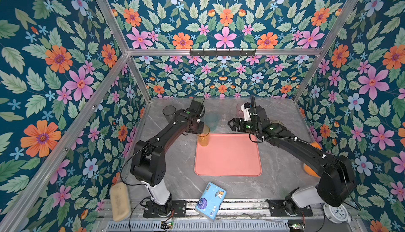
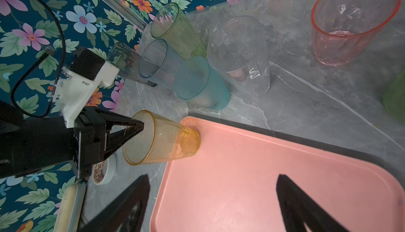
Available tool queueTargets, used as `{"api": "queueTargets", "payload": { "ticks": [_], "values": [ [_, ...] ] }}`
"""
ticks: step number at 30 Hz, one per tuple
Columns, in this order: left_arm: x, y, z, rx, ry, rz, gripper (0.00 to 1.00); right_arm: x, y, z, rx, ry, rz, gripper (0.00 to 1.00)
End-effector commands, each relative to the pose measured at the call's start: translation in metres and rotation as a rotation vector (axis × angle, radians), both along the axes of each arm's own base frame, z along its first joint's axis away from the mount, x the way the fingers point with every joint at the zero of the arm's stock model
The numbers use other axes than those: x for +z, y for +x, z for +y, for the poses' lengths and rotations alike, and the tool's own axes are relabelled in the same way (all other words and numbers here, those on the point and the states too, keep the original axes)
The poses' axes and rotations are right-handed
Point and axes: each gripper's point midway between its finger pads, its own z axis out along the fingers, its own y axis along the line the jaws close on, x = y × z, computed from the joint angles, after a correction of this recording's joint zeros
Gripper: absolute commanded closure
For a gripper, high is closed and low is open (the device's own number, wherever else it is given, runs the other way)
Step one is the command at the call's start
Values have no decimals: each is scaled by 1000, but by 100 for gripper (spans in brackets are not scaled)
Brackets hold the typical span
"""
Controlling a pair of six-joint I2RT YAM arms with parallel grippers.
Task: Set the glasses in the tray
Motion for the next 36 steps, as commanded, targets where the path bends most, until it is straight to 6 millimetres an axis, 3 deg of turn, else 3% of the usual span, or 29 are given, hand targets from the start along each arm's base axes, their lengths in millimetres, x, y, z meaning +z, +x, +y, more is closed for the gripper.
{"api": "queueTargets", "payload": {
  "ticks": [1, 6, 14, 26, 32, 36],
  "values": [
    [2, 0, -2, -8, -8, 3, 82, 2, 1, 0, -1, -1, -3, 8],
    [11, 2, -4, -8, -24, -20, 72, 4, 1, 2, 11, -1, -11, 8],
    [28, 8, -1, 6, -15, -63, 64, 5, 0, 3, 26, 0, -16, 8],
    [79, 20, 7, 44, -35, -167, 55, 11, -5, 3, 44, 10, -33, 8],
    [109, 36, 24, 120, -51, -247, 54, 14, -8, 2, 45, 18, -44, 8],
    [127, 51, 47, 205, -67, -304, 52, 15, -9, 1, 46, 19, -49, 8]
  ]
}}
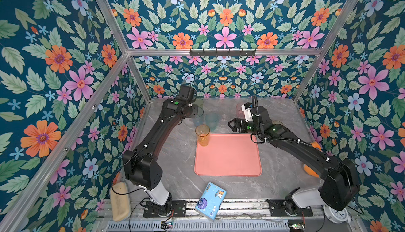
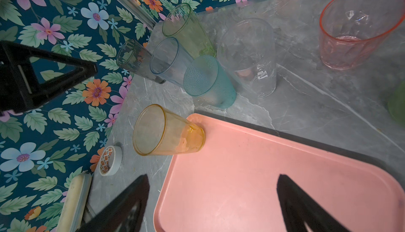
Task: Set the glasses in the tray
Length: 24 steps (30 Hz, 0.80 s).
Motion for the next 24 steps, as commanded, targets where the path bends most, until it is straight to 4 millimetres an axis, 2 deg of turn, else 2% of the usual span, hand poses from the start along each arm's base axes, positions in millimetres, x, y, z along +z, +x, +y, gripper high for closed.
{"api": "queueTargets", "payload": {
  "ticks": [1, 6, 9, 13, 19, 24],
  "values": [
    [14, 9, 22, 80, -11, -43, 51, 5, -1, 0, 6, 6, -20, 8],
    [30, 27, 69, 206, -38, -112, 43, 4, -3, -2, 2, 1, -20, 8],
    [29, 35, 99, 286, -41, -119, 38, 3, -3, -4, -3, -4, -21, 8],
    [24, 43, 129, 363, -52, -116, 35, 3, -3, -5, -5, -7, -19, 8],
    [10, 51, 158, 435, -74, -93, 31, 0, -4, -5, -6, -14, -14, 8],
    [-5, 59, 171, 468, -90, -71, 27, 0, -4, -6, -7, -15, -14, 8]
  ]
}}
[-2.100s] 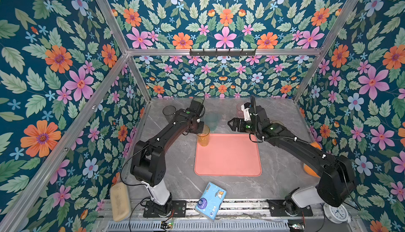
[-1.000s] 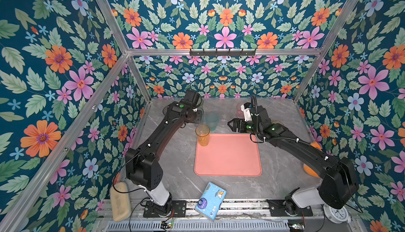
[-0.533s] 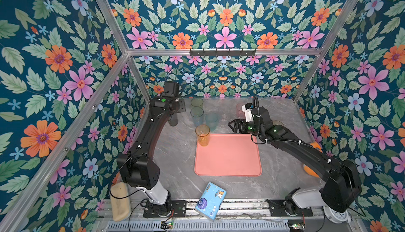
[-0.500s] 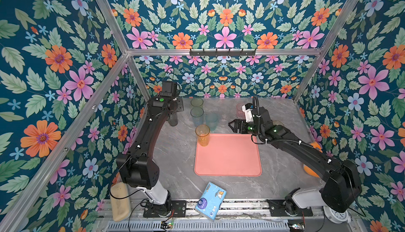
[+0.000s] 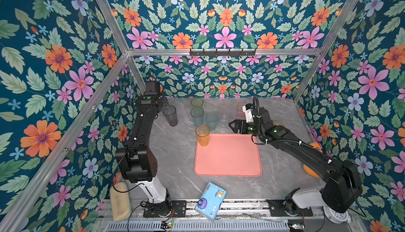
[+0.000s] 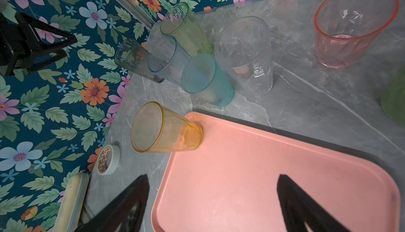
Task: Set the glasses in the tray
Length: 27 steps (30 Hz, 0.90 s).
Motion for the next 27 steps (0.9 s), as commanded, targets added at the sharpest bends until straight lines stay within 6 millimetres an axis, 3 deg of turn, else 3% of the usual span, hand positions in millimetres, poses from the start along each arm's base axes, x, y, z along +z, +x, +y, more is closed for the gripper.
{"api": "queueTargets", "payload": {
  "ticks": [1, 11, 27],
  "values": [
    [-4, 9, 6, 23, -22, -17, 26, 1, 0, -1, -1, -8, -11, 8],
    [-29, 25, 18, 54, -47, 13, 13, -2, -1, -2, -2, -17, -3, 7],
    [-76, 34, 23, 64, -64, 121, 13, -8, -2, -5, -7, -35, 4, 7]
  ]
}}
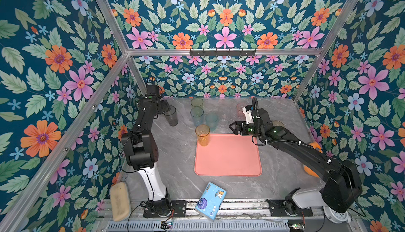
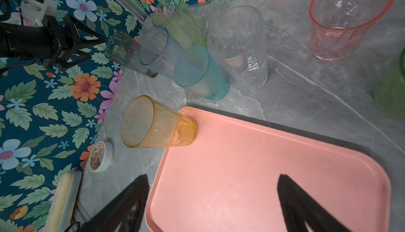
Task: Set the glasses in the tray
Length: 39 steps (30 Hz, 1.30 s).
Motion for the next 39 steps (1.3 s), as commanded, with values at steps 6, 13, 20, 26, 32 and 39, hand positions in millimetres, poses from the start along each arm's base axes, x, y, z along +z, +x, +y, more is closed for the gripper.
{"api": "queueTargets", "payload": {
  "ticks": [6, 13, 20, 26, 32, 39],
  "values": [
    [-11, -2, 2, -5, 9, 43, 17, 0, 2, -1, -8, -5, -9, 7],
    [-20, -3, 3, -8, 17, 75, 29, -1, 3, -1, -8, -6, -6, 7],
    [-28, -3, 2, -15, 11, 97, 43, -1, 3, -3, -10, -7, -6, 7],
    [-31, -2, 2, -19, 10, 106, 52, -2, 4, -3, -10, -8, -4, 7],
    [-34, 0, 2, -20, 9, 110, 61, -1, 6, -3, -7, -12, -4, 7],
    [-35, 4, 2, -30, 13, 114, 68, 0, 6, -3, -6, -10, -5, 7]
  ]
}}
